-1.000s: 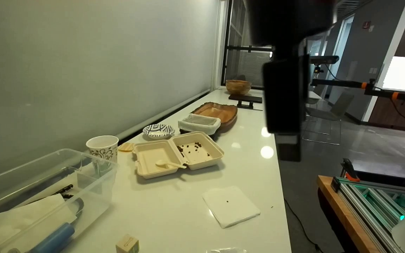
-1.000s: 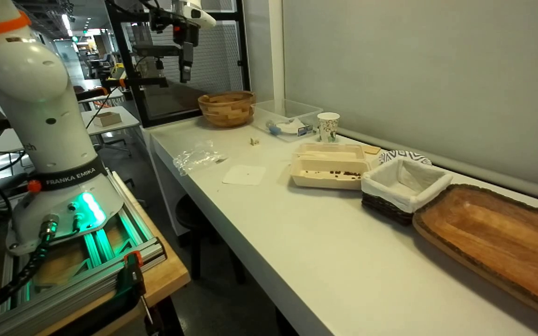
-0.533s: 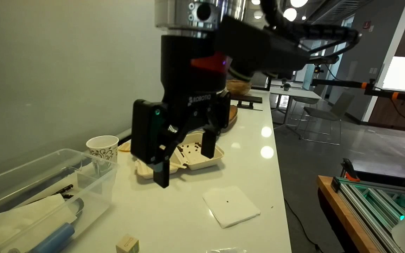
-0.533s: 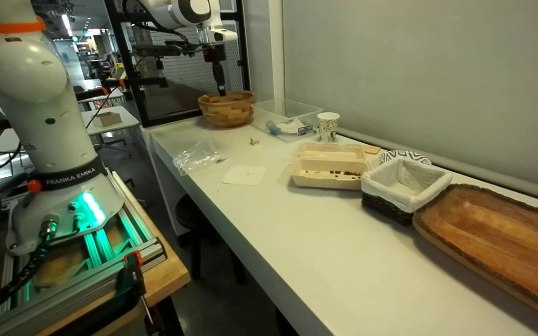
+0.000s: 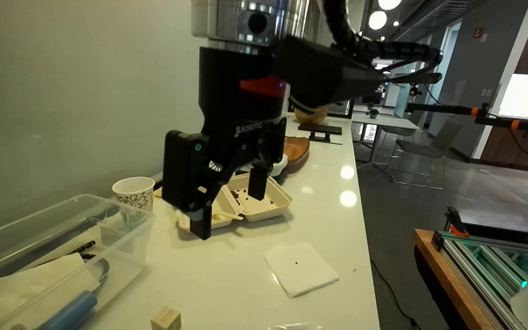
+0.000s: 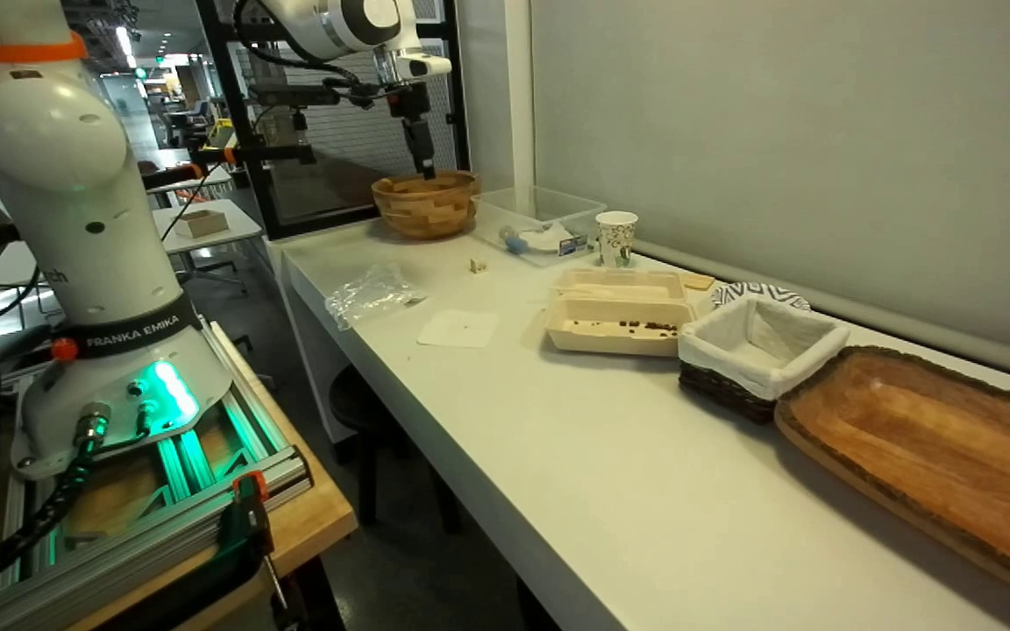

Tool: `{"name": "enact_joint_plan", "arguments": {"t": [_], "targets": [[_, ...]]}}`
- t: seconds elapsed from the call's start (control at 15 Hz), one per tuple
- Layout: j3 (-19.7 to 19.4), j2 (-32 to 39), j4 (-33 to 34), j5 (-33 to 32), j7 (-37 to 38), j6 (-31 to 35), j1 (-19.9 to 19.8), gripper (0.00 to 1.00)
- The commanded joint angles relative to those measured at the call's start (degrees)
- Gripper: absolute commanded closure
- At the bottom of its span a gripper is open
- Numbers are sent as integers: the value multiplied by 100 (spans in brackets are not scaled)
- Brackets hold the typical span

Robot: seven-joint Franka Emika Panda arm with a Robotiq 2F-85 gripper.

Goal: Put the cube on the container

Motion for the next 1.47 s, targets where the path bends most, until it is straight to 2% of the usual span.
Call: {"name": "enact_joint_plan", "arguments": {"t": [0.0,0.13,0.27,0.47,0.53,0.8,1.33,1.4], "targets": [[-234,442,204,159,-975,410,66,0],[-324,724,339,473,-1635,730,63,0],[-337,1085,474,1248,-2621,1066,55,0],[-221,1523,717,2249,-3777,889,-39,0],[-209,1654,783,2375,-3997,857,-58,0],[-344,2147,961,2164,-4082,1112,-32,0],[-619,2753,1148,1978,-3562,1965,77,0],[-636,2803,1163,1961,-3510,2043,97,6]]}}
